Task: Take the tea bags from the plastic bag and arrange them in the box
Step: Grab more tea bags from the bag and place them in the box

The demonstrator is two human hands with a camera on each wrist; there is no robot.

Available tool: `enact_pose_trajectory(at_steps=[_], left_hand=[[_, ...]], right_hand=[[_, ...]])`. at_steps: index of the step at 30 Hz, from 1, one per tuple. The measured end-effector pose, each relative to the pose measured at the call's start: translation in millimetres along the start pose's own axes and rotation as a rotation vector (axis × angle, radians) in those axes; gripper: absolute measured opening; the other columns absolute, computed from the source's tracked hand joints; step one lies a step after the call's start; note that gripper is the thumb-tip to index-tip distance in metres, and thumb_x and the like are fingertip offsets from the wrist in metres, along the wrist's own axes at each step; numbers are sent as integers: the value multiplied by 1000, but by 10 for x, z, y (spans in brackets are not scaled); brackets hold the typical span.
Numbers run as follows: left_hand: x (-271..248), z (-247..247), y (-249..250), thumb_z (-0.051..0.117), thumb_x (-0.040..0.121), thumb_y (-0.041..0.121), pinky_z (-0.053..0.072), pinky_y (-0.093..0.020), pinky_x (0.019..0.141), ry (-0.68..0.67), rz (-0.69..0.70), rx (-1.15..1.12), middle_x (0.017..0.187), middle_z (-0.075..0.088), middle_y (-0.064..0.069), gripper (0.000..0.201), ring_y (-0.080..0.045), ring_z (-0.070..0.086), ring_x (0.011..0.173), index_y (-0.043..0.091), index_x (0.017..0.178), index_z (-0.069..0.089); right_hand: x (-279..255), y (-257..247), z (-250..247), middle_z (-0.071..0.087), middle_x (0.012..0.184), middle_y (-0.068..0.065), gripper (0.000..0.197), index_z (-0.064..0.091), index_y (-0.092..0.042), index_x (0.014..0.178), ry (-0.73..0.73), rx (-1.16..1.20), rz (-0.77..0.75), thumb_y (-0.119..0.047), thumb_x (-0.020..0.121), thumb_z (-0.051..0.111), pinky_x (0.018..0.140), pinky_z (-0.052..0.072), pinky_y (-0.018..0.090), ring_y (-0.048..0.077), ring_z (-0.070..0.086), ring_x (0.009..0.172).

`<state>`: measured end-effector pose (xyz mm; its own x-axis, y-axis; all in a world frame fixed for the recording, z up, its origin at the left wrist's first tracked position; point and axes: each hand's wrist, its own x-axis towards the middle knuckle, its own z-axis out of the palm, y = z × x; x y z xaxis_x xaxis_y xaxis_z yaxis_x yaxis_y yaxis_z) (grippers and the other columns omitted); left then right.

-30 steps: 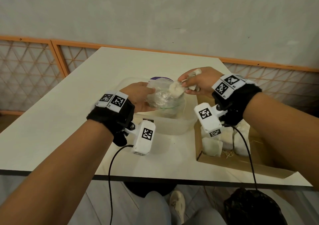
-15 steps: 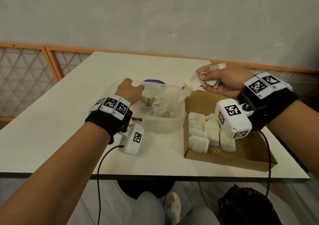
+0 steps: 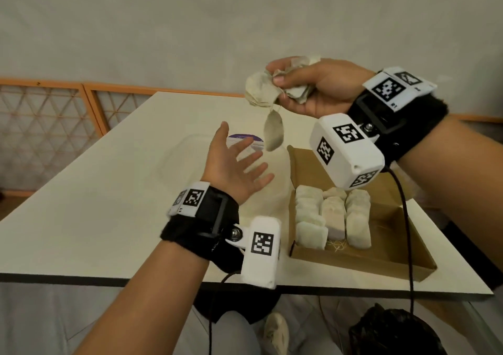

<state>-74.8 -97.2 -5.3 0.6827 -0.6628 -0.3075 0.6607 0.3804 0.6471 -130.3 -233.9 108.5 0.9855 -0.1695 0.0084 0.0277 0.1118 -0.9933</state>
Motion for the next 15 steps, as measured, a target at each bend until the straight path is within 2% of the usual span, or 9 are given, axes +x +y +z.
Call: enact_pose_trajectory(at_steps=[2,4,6,8,9,11,13,14,15], left_hand=[[53,-27,3,45,85,67,43,-58,94,-71,-61,-146,126,53,-20,67,-43,53,110,14,125,55],[95,-36,27,45,84,68,42,-62,94,-143,-91,-287,122,58,-23,70,-47,58,102,13,126,53],[112,-46,68,43,85,68,45,-61,91,-203,-100,-342,114,65,-23,70,-47,63,96,12,125,56],[128,-64,111,45,85,66,49,-59,88,-207,-95,-341,119,64,-23,71,-42,64,98,8,123,58],[139,-77,124,48,85,64,52,-57,85,-186,-85,-330,121,63,-21,69,-38,65,99,7,122,58],[173,-105,114,56,85,58,55,-46,83,-136,-45,-290,125,63,-16,63,-29,65,105,8,123,58],[188,-95,97,53,91,50,55,-34,82,-120,9,-200,122,63,-19,46,-27,67,102,13,117,60],[193,-82,90,48,95,46,53,-34,86,-124,27,-158,93,67,-18,35,-32,66,103,17,110,60],[202,-77,93,45,97,41,49,-34,93,-131,31,-143,128,56,-27,29,-33,62,111,20,109,60]], right_hand=[[73,23,113,67,76,2,20,62,-11,84,-58,-23,36,5,86,51,56,54,16,12,67,72],[162,170,190,66,76,1,20,64,-11,84,-82,-174,100,7,85,54,57,54,17,9,65,69],[260,365,253,66,87,5,20,66,-11,89,-91,-435,171,7,83,59,57,55,21,13,64,75],[332,535,332,64,103,10,27,61,-14,105,-90,-844,172,-1,82,64,63,56,28,21,62,82],[360,604,374,62,109,11,39,53,-16,119,-105,-1075,154,-8,83,65,70,54,31,22,61,87],[395,729,472,61,114,11,68,23,-20,143,-143,-1420,104,-20,86,60,84,51,36,25,61,95],[426,835,530,62,116,15,82,-5,-20,148,-171,-1515,90,-21,89,52,89,50,41,29,62,97],[444,866,539,61,117,17,87,-13,-20,147,-166,-1504,94,-20,88,51,90,50,41,30,62,98],[453,871,541,60,120,17,91,-17,-20,147,-159,-1477,103,-19,87,52,92,49,40,30,60,102]])
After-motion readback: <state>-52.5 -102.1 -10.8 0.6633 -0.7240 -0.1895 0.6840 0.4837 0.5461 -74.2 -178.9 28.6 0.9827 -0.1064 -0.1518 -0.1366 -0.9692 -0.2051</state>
